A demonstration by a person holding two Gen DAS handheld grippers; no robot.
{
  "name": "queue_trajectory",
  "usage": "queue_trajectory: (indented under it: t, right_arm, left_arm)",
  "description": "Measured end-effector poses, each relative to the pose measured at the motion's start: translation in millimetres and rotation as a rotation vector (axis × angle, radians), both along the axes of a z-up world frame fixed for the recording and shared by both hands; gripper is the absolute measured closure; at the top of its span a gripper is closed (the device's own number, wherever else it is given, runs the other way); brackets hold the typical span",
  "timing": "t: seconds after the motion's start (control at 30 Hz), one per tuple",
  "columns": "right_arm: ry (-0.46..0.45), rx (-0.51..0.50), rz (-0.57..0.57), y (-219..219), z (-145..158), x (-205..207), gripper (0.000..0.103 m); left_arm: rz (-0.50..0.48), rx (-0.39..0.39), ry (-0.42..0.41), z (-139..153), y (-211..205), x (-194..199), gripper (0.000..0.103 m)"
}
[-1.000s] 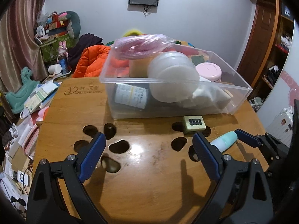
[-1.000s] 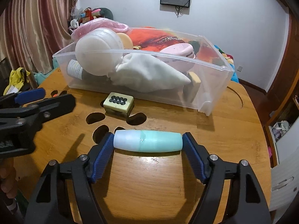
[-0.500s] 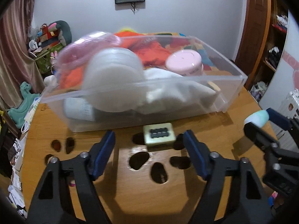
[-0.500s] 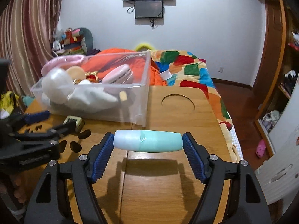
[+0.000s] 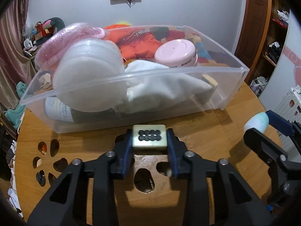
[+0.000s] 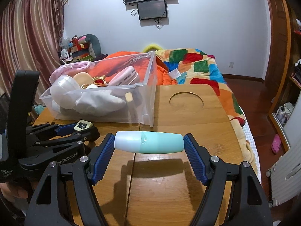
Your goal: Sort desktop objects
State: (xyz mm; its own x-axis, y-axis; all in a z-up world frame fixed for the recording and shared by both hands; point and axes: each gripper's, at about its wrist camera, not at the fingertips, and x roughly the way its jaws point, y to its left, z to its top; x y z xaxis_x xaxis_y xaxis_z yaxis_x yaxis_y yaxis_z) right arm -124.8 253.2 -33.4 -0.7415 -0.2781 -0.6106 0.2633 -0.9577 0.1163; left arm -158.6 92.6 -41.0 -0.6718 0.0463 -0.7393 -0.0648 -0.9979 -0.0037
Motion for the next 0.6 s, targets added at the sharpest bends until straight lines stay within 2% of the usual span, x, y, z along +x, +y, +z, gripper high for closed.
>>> queue_trajectory:
  t: [0.23, 0.47, 0.6]
  right_arm:
    - [-0.008, 0.006, 0.004, -5.4, -0.1, -1.2, 0.031]
    - [0.004, 0.021, 0.021, -16.8, 7.0, 0.7, 0.031]
    - [0.024, 0.038, 0.03, -24.5, 14.1, 0.8, 0.031]
  left_arm:
    - [-0.015, 0.01, 0.036, 5.6, -0.6, 14.7, 0.07]
    - [-0.027, 0.007, 0.126, 33.8, -10.9, 28.6, 0.07]
    - [-0.018, 0.035, 0.157, 48.5, -26.3, 26.9, 0.07]
